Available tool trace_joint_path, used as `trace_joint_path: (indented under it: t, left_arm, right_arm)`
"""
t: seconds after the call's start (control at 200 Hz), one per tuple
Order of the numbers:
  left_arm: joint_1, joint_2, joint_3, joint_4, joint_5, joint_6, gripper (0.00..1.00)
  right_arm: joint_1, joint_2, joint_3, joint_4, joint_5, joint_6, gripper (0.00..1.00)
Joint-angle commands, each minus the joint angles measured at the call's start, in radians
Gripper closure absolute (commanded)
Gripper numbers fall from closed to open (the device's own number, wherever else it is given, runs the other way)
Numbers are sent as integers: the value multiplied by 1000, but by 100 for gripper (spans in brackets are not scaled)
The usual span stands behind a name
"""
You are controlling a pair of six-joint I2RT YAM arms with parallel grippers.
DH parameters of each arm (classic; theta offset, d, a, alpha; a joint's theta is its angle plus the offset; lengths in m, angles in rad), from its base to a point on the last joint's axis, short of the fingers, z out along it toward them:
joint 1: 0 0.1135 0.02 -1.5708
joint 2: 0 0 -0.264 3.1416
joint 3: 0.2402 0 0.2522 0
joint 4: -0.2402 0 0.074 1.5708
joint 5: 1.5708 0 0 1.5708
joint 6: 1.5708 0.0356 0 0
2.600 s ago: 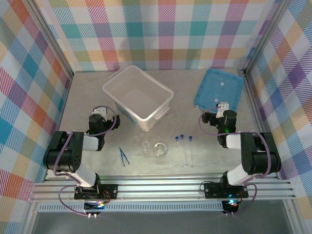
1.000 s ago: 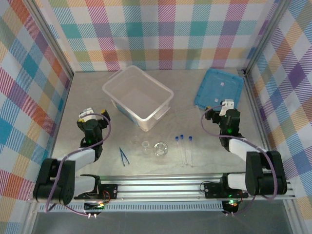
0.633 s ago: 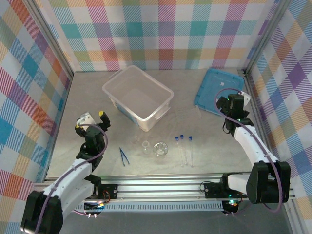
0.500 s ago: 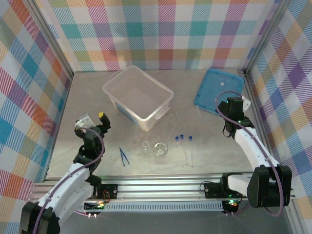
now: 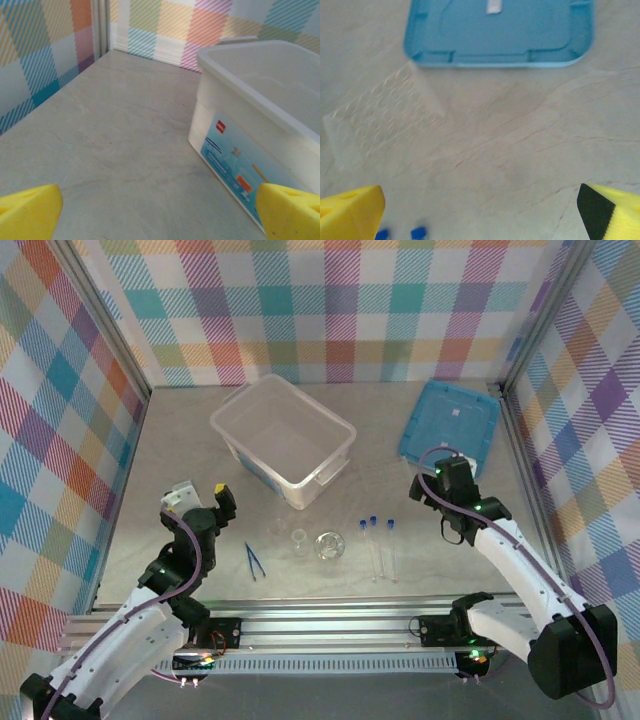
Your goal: Organize the chemistry lab equipment
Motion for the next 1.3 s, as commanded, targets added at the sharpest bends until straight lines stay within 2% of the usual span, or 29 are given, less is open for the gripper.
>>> trace_joint_path:
  t: [0.0,0.125,0.265,0.56,0.845,1.095,1.295]
  left_arm:
    - [-55,-12,43,-63,4,-1,7]
    - [-123,27,69,-58,92,23,13]
    - [-246,104,113,-60,103,76,18]
    - [-412,303,198,30,240,105,35]
    - [-515,562,323,105,370,145,39]
    - [-560,663,368,159,426,139,41]
    - [-565,709,368,186,450,122,41]
  right_arm:
    - [58,-16,4,-72,-12,-15,1]
    - [133,11,18,-105,-31,-17,8]
    - [183,72,39,-144,-67,-17,16]
    - [228,144,22,-151,-126,-7,46]
    - [292,275,33,-112,-137,24,48]
    - [324,383,47,-86,-127,45,48]
    - [329,454,72,-69,-116,48,53]
